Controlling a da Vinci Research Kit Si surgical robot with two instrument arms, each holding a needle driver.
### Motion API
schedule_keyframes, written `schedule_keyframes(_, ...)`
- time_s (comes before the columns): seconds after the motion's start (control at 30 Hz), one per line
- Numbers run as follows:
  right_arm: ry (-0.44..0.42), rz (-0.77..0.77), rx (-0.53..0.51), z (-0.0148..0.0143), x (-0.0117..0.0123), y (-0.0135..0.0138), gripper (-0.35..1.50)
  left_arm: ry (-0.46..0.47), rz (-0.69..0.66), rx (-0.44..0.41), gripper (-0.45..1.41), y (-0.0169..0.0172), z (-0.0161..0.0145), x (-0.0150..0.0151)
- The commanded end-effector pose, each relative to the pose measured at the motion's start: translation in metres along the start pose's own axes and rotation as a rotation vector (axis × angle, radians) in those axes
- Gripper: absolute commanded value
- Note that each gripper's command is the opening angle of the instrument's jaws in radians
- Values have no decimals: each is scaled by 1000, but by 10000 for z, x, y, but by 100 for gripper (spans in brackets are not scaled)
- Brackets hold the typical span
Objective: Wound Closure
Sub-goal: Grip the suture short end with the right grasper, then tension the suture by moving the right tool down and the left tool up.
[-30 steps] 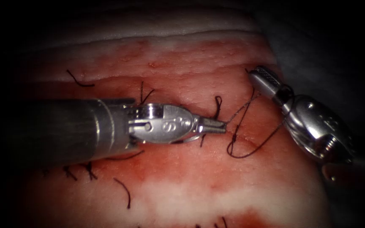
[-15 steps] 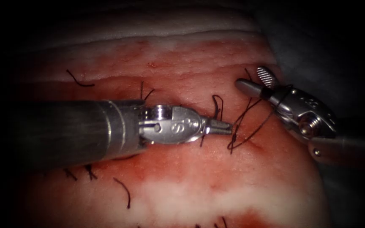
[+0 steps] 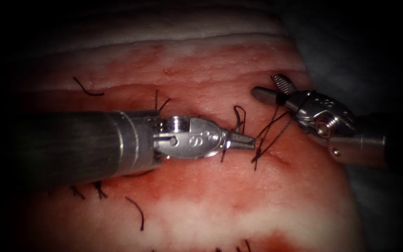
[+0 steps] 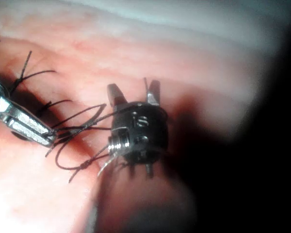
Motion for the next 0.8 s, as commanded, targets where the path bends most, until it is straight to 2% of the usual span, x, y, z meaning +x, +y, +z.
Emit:
schedule_keyframes(0.03, 0, -17, 2, 13, -4, -2, 78, 1, 3, -1, -45, -3, 6, -1)
schedule_keyframes(0.13, 6, -31, -18, 16, -5, 1, 79, 1, 3, -2, -45, -3, 5, -2)
schedule_keyframes(0.17, 7, -36, -21, 16, -6, 1, 74, 2, 4, -2, -45, -3, 4, -2)
schedule_keyframes(0.2, 8, -47, -23, 16, -7, 1, 47, 2, 4, -2, -45, -3, 4, -2)
schedule_keyframes(0.23, 9, -52, -27, 15, -8, 0, -20, 2, 4, -3, -45, -3, 4, -3)
schedule_keyframes(0.27, 8, -51, -26, 14, -8, 0, -35, 2, 4, -3, -45, -3, 4, -3)
schedule_keyframes(0.43, 59, -25, -15, 5, 3, -5, -35, 4, 4, -5, -45, -5, 2, -3)
schedule_keyframes(0.6, 117, -72, -6, -9, 14, -11, -35, 2, -14, -1, -45, -18, -4, -6)
schedule_keyframes(0.8, 228, -132, 25, -36, 17, -19, -35, -47, -73, 17, -45, -66, -17, -22)
